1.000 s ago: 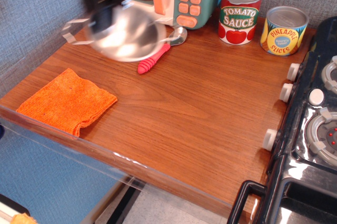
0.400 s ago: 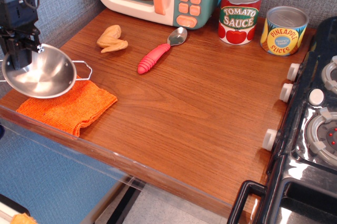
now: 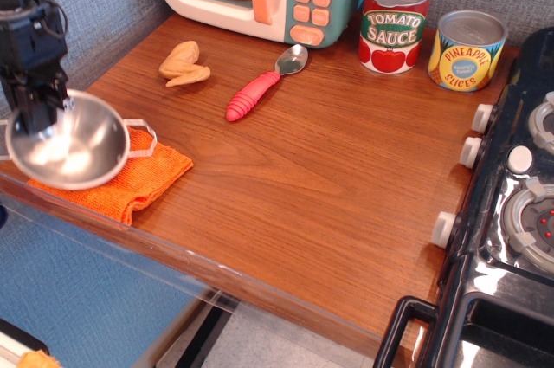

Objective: Put the bowl on top of the orange cloth

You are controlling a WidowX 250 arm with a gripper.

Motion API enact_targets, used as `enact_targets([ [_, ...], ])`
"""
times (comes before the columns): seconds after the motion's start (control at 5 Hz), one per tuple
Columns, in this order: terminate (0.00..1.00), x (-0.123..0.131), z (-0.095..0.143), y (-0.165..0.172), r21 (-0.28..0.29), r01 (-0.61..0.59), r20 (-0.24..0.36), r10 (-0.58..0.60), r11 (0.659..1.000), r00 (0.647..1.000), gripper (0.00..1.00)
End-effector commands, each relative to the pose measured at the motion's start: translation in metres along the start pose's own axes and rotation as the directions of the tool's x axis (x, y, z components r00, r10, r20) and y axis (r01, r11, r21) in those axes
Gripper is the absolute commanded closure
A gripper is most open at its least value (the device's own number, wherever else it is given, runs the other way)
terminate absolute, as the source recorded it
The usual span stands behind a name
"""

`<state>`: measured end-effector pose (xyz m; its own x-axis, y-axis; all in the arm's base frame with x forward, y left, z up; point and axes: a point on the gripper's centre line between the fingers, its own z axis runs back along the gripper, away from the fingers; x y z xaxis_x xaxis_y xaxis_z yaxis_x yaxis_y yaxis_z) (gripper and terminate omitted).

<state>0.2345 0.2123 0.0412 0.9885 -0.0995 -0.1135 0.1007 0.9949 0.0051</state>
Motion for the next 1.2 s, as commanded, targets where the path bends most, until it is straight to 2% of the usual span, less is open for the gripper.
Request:
enact_targets([
  [0.0, 0.0, -0.01, 0.045, -0.01, 0.072, 0.017, 0.116, -0.025, 0.997, 0.993, 1.0],
  [0.8, 0.0, 0.012, 0.016, -0.043, 0.082, 0.081, 0.05, -0.086, 0.993, 0.995, 1.0],
  [1.0, 0.0, 0.016, 0.011, -0.036, 0.072, 0.045, 0.03, -0.047, 0.996, 0.998, 0.0],
])
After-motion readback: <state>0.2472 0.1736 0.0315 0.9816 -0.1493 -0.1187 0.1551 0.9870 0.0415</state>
